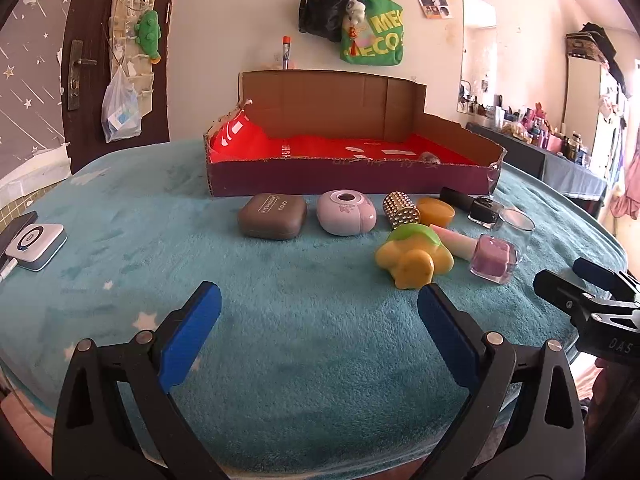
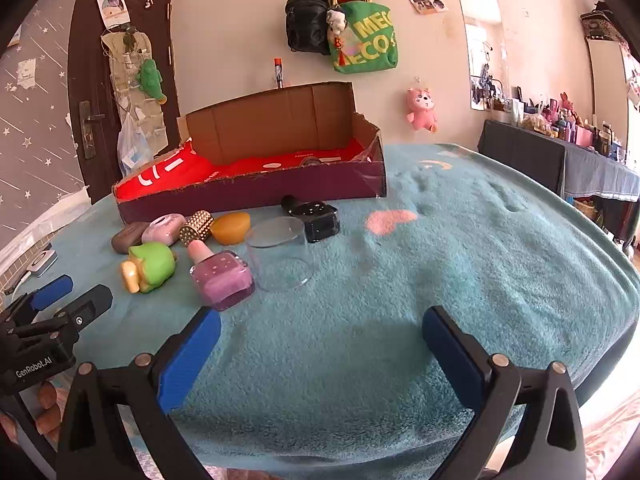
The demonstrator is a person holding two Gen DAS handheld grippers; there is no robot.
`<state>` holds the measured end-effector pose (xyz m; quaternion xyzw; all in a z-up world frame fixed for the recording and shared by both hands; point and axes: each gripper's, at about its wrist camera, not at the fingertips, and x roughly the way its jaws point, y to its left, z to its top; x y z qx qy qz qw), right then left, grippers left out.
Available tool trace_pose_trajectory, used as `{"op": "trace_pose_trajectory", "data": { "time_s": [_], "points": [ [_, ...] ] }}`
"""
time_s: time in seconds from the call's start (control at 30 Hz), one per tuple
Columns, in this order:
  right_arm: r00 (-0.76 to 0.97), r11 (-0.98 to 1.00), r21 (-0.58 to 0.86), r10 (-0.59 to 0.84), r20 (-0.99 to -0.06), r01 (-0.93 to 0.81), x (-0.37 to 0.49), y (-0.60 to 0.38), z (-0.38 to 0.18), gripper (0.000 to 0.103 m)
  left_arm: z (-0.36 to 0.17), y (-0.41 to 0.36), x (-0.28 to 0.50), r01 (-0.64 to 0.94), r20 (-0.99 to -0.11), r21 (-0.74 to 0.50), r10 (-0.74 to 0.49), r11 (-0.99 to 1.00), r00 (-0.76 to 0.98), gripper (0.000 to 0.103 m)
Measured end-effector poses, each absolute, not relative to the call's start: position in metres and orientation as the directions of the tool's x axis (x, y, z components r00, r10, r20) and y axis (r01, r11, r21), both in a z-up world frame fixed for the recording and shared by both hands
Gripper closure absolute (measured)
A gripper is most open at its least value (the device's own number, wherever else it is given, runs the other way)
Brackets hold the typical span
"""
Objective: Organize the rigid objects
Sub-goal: 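Move both tools back toward the objects on the table, then grasp the green-and-yellow turtle toy with the left tool while the right tool grasps the clear glass cup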
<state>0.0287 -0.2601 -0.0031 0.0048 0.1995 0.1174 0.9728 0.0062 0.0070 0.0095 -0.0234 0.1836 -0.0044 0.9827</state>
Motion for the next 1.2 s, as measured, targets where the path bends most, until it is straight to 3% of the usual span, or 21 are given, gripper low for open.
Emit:
{"op": "trace_pose_trajectory", "data": {
  "time_s": [0.47,0.87,1.2],
  "points": [
    [0.889,0.971,0.031,0.231,-0.396,-0.239,0.043,-0.255,0.005,0.001,0.027,-0.004,0.024,0.085,-0.382,-0.047,-0.096,0.995,0.919,0.003],
    [0.874,0.972,0.024,0.222,-0.432,-0.235,0.069,-0.257,0.017,0.010,0.039,-0.017,0.052,0.146,-0.438,-0.036,-0.147,0.989,0.887,0.003],
    [0.834,0.957,0.030,0.265,-0.484,-0.287,0.086,-0.252,0.017,0.020,0.033,-0.024,0.075,0.202,-0.528,-0.055,-0.200,0.978,0.825,0.031]
  ]
}}
